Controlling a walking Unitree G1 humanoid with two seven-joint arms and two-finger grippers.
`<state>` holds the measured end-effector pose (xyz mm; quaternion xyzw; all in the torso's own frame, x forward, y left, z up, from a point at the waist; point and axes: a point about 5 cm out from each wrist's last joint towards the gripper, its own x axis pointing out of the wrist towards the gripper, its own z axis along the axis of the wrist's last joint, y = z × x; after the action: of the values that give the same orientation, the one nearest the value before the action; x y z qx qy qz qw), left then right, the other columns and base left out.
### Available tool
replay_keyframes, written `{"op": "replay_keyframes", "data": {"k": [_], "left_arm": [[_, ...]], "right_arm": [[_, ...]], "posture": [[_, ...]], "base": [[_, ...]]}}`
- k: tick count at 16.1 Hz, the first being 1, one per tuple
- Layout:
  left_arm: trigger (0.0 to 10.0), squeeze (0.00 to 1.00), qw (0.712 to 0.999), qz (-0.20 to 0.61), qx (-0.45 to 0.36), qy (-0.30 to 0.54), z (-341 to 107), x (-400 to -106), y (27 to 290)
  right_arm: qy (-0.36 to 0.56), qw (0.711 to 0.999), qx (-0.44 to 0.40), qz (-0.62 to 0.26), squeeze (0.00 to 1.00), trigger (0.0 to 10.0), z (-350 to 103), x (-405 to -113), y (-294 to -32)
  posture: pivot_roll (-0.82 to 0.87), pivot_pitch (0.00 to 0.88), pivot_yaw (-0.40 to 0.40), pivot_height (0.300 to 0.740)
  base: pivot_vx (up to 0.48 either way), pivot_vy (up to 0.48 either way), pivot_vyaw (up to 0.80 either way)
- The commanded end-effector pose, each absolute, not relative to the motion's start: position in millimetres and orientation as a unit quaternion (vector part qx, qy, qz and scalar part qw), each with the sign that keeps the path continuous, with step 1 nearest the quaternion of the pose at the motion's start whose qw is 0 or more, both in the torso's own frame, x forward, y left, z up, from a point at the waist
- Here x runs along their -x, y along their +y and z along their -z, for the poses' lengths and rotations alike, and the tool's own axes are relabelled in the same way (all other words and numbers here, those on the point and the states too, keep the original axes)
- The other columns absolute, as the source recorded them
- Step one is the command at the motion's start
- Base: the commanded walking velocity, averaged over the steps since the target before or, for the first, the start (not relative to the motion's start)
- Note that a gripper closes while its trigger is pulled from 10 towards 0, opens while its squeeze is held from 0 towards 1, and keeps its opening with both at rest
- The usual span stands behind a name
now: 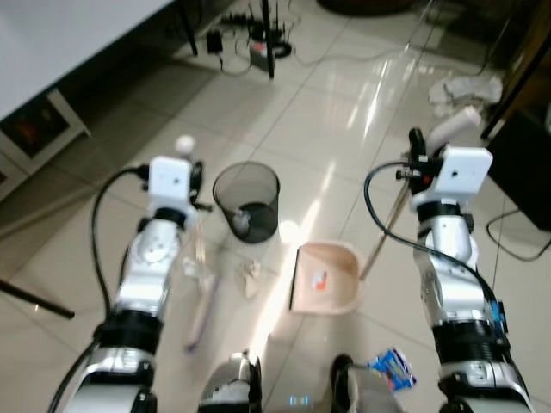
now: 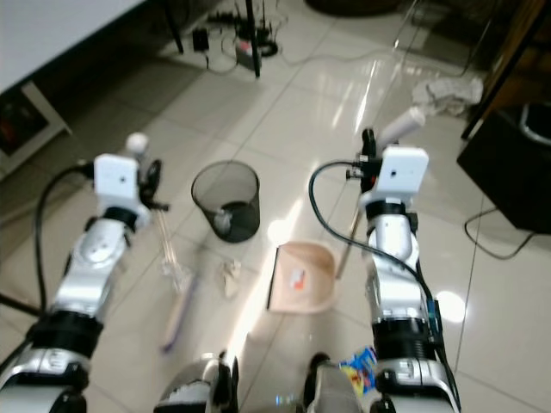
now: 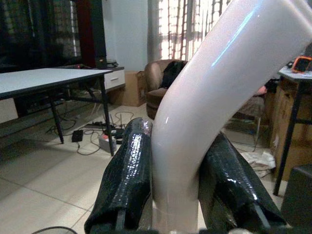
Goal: Sweep floor
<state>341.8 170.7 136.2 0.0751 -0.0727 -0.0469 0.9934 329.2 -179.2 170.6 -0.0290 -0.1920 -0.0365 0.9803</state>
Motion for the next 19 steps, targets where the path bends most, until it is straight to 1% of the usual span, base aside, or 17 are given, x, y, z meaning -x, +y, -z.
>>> {"op": "replay_keyframes", "data": {"k": [1, 3, 9, 14, 19], "left_arm": [[10.0, 0.00, 0.986, 0.063, -0.088, -0.129, -157, -344, 164], [10.0, 0.00, 0.984, 0.065, -0.090, -0.139, -162, -346, 160], [10.0, 0.00, 0.984, 0.078, -0.089, -0.134, -160, -350, 155], [10.0, 0.00, 0.983, 0.090, -0.081, -0.137, -162, -352, 148], [10.0, 0.00, 0.983, 0.098, -0.072, -0.141, -162, -352, 145]], "right_arm": [[-0.222, 0.974, 0.028, 0.023, 0.00, 10.0, -181, -330, -171], [-0.220, 0.975, 0.029, 0.019, 0.00, 10.0, -177, -329, -169], [-0.211, 0.977, 0.033, 0.030, 0.00, 10.0, -168, -324, -171], [-0.207, 0.978, 0.023, 0.034, 0.00, 10.0, -163, -321, -173], [-0.200, 0.979, 0.021, 0.037, 0.00, 10.0, -158, -314, -176]], "posture": [[0.06, 0.287, 0.097, 0.740], [0.06, 0.289, 0.098, 0.740], [0.06, 0.275, 0.109, 0.740], [0.05, 0.266, 0.110, 0.740], [0.05, 0.265, 0.110, 0.740]], "base": [[0.000, 0.000, 0.00], [0.247, 0.000, 0.44], [0.307, 0.000, 0.77], [0.337, 0.000, 0.00], [0.000, 0.000, 0.00]]}}
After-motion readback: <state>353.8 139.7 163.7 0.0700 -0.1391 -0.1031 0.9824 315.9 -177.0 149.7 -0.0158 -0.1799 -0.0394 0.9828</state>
